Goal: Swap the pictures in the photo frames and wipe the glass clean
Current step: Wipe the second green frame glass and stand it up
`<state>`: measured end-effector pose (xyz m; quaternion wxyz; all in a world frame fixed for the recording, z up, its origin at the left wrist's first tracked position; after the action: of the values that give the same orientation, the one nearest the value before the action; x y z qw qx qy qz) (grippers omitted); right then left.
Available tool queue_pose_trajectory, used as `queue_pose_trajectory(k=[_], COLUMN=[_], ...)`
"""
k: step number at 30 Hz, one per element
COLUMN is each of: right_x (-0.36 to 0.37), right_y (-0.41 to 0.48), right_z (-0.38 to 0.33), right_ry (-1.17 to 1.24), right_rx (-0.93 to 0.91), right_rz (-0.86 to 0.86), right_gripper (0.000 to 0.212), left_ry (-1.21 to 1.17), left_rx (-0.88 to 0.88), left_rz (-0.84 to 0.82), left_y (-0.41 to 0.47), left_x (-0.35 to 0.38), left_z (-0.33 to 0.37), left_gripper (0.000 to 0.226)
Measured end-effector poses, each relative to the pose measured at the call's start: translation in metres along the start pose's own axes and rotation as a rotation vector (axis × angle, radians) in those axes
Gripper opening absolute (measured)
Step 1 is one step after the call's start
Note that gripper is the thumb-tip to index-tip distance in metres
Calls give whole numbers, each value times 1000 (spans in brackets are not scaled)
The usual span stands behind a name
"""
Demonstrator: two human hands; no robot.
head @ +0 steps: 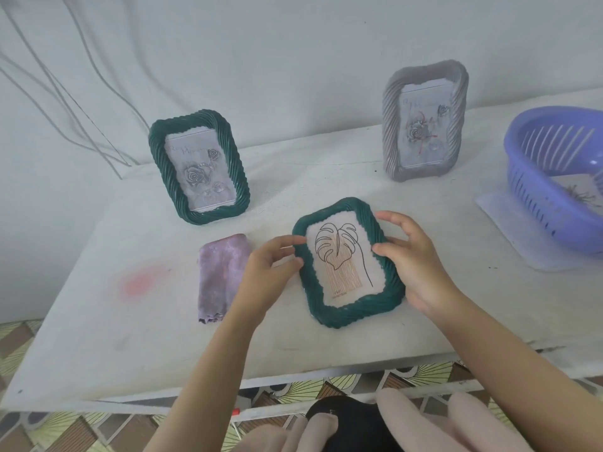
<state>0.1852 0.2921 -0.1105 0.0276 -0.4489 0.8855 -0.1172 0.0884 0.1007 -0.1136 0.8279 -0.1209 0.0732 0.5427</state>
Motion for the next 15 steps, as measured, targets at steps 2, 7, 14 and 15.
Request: queue_pose_trajectory(k=[2,7,14,15], right_x=[-1,4,12,15], right_y=[1,5,7,7], right_z=[1,-3,-34,-37], right_ry=[122,214,73,67], right_rx=[12,-44,-256,-273], right_rz=[-19,-94,-196,-206], right_gripper=[46,51,59,58], left_ry=[-180,-389,-412,-410], left_rx=[-32,7,147,165], left_rz=[-95,-231,-233,-242], left_y=[3,7,13,15], left_x=[2,13,12,12], left_z=[-1,13,38,41], left_gripper=[30,39,61,68])
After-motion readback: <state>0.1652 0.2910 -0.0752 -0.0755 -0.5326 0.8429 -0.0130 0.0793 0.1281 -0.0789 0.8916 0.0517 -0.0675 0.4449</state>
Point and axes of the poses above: each hand's wrist, its own y-axis towards the middle knuckle, its own x-axis out of the palm, z = x × y, the point moved 8 cm from there along y, towards the middle knuckle, and after that the axes turned 4 degrees about z, right-handed, at the moved point
